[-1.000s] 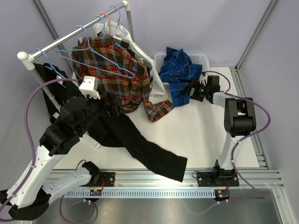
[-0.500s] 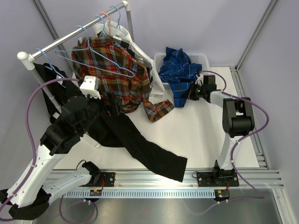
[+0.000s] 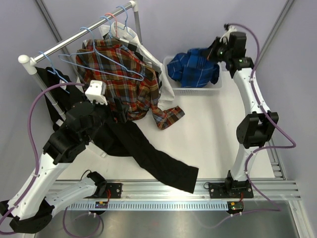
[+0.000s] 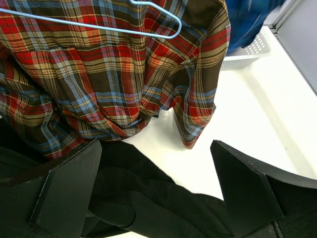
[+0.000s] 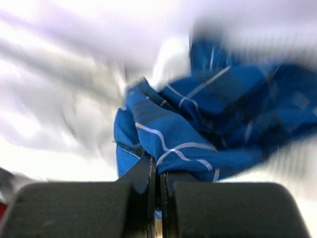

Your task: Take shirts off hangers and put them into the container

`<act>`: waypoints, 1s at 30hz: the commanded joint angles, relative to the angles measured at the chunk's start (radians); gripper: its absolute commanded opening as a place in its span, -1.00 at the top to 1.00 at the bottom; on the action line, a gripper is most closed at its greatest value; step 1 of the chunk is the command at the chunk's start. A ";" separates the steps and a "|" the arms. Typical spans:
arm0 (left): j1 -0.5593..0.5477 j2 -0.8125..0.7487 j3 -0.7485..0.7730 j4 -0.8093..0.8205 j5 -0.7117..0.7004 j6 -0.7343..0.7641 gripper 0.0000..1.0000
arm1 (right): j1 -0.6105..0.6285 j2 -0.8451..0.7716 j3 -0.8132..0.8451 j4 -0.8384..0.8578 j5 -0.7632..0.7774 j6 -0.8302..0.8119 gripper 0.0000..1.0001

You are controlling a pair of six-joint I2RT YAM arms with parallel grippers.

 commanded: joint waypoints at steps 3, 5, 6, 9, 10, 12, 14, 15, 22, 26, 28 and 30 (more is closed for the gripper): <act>0.002 -0.011 0.006 0.047 -0.032 0.006 -0.98 | 0.007 0.185 0.161 0.000 0.229 0.112 0.96; 0.002 -0.017 0.003 0.047 -0.037 0.006 -0.98 | 0.010 0.254 0.166 0.009 0.264 0.137 0.94; 0.002 -0.019 0.002 0.047 -0.038 0.004 -0.98 | 0.013 0.276 0.161 0.009 0.320 0.145 0.91; 0.002 -0.022 0.003 0.047 -0.044 0.006 -0.98 | 0.030 0.361 0.158 -0.002 0.402 0.131 0.87; 0.002 -0.023 0.002 0.045 -0.043 0.004 -0.98 | 0.033 0.384 0.181 -0.027 0.416 0.113 0.85; 0.002 -0.022 0.003 0.047 -0.040 0.003 -0.98 | 0.050 0.447 0.205 -0.051 0.442 0.093 0.82; 0.002 -0.022 0.005 0.045 -0.038 0.003 -0.98 | 0.059 0.499 0.238 -0.087 0.447 0.079 0.73; 0.002 -0.020 0.006 0.047 -0.038 0.001 -0.98 | 0.064 0.516 0.253 -0.125 0.450 0.080 0.67; 0.002 -0.020 0.005 0.045 -0.029 -0.002 -0.98 | 0.064 0.561 0.311 -0.258 0.482 0.109 -0.02; 0.002 -0.036 0.011 0.045 -0.029 -0.002 -0.98 | 0.065 0.414 0.264 -0.232 0.497 0.065 -0.49; 0.002 -0.043 0.014 0.045 -0.028 -0.002 -0.98 | 0.065 0.357 0.253 -0.232 0.499 0.045 -0.59; 0.002 -0.053 0.014 0.045 -0.025 0.000 -0.98 | 0.062 0.275 0.242 -0.235 0.497 0.021 -0.67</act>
